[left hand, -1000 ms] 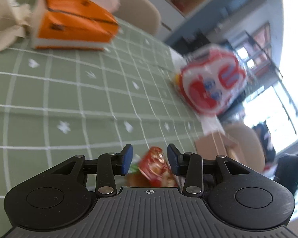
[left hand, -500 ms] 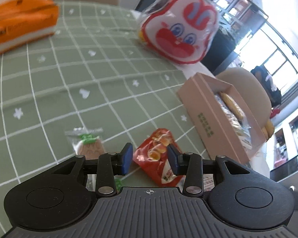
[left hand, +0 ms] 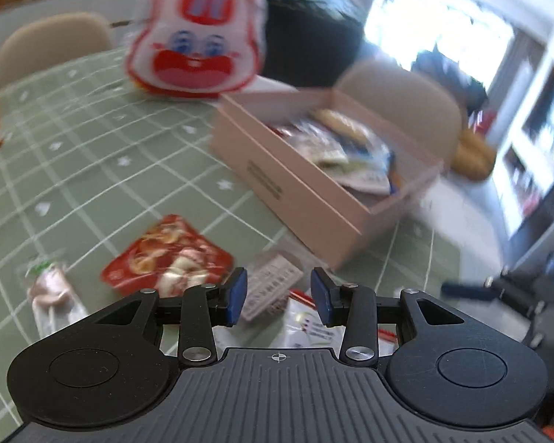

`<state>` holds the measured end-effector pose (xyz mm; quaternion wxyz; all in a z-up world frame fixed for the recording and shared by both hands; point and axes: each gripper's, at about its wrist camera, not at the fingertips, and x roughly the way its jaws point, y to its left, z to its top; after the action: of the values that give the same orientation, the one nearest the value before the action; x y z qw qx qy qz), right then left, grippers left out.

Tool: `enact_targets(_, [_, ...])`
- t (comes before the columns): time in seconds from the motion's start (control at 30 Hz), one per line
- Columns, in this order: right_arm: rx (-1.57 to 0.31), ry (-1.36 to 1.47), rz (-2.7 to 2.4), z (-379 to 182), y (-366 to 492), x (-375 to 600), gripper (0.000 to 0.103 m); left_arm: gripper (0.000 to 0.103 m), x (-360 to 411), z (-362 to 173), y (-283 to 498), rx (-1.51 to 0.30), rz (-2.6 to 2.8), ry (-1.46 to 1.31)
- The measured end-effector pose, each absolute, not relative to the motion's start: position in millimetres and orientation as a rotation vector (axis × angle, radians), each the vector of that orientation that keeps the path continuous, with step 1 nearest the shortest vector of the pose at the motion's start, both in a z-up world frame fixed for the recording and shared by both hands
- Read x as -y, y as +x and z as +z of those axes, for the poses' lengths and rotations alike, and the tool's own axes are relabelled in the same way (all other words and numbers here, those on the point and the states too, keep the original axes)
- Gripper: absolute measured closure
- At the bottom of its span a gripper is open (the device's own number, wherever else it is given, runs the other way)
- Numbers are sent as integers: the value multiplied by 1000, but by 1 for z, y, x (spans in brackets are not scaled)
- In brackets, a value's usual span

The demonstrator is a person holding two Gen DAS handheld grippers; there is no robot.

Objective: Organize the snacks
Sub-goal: 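Grasp the white snack packs with the right tool while left grasps the brown biscuit pack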

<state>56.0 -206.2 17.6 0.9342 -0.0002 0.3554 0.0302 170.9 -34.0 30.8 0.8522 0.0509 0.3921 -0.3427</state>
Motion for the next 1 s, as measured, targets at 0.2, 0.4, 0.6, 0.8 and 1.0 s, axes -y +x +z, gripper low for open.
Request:
enact_targets(0.2, [-660,150,138,19,53,236,29,60,69,27,164,-763,-609,321])
enact_targets(0.4, [-652,56,343,30,71,185,29,60,67,22,173,-838,-608,247])
enact_targets(0.6, [-695,-80,362,24,77,140,29,60,59,27,158,-886,-650,227])
enact_targets(0.8, [-714,-94,194,26,62,172,29,61,55,22,133,-947,-719,176])
enact_targets(1.0, [-764,-75,-2,21,50,213,29,63,40,29,121,-938,-788,123])
